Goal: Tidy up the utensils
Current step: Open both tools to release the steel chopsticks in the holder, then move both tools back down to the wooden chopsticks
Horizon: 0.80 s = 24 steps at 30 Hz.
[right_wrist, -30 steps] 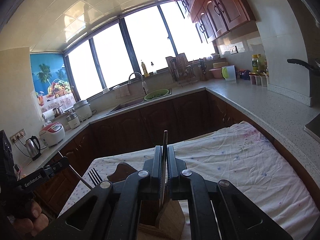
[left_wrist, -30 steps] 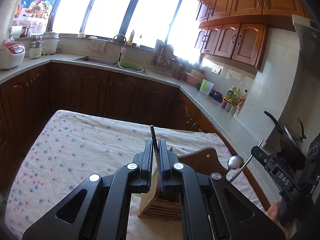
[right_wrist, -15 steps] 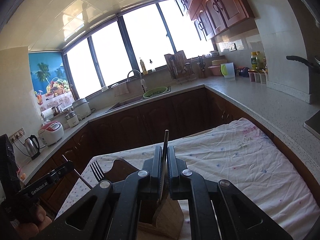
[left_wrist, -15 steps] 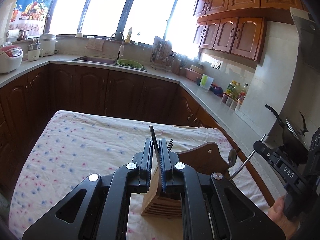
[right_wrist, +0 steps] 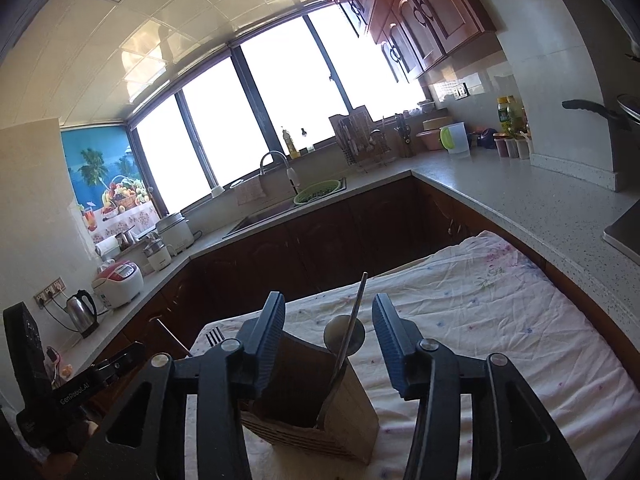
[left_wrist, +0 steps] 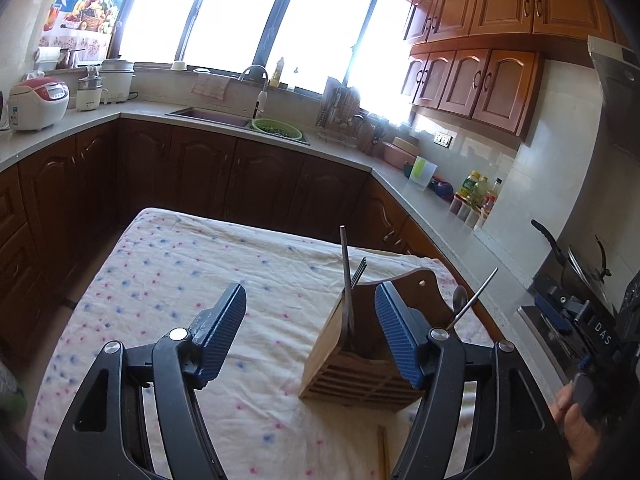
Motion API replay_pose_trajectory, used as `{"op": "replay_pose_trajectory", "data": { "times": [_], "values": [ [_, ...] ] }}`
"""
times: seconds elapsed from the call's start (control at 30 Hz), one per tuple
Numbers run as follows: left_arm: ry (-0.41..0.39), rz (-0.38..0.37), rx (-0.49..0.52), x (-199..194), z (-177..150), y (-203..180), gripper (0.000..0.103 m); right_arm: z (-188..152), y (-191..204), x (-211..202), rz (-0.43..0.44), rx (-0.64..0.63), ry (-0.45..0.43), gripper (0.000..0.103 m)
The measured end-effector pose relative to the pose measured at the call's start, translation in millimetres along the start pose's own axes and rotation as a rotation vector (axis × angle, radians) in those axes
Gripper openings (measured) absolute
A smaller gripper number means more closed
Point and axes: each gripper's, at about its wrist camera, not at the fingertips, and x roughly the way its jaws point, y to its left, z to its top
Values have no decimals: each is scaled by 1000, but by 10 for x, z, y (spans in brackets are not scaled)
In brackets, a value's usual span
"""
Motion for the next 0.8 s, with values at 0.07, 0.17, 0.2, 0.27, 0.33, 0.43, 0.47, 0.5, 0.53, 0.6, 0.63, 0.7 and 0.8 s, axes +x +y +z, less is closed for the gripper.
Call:
{"op": "replay_pose_trajectory", "data": {
  "times": [0.07, 0.17, 0.2, 0.27, 0.33, 0.43, 0.47, 0.5, 0.53, 0.6, 0.63, 0.7, 0.8],
  "values": [
    [8, 2, -12, -84, -53, 47, 69, -22, -4, -120, 10, 5, -15, 68],
    [23, 16, -29, -209, -161, 112, 71, -80, -13, -289, 18, 5, -28, 80],
    [31, 17, -33, -245, -201, 128, 71, -108, -20, -337, 20, 5, -27, 81],
    [45, 16, -41, -321, -292, 157, 71, -173, -32, -434, 23, 3, -23, 83],
    [60, 22, -46, -392, -383, 184, 71, -252, -52, -521, 16, -3, -14, 84],
    [88, 24, -55, -461, -523, 222, 71, -384, -101, -632, 7, 2, 10, 84],
    [98, 29, -55, -481, -576, 231, 71, -427, -115, -661, 4, 7, 21, 84],
    [107, 33, -54, -499, -626, 241, 71, -474, -134, -689, 1, 12, 33, 84],
    [116, 36, -53, -513, -679, 251, 71, -521, -150, -711, -1, 14, 45, 84],
    [142, 43, -53, -523, -783, 271, 71, -626, -183, -759, -9, 15, 68, 84],
    [159, 46, -54, -517, -836, 278, 71, -674, -195, -778, -13, 15, 80, 84],
    [187, 52, -54, -515, -952, 292, 71, -768, -214, -800, -20, 17, 106, 84],
    [226, 61, -51, -499, -1116, 290, 71, -901, -252, -837, -27, 20, 134, 84]
  ]
}}
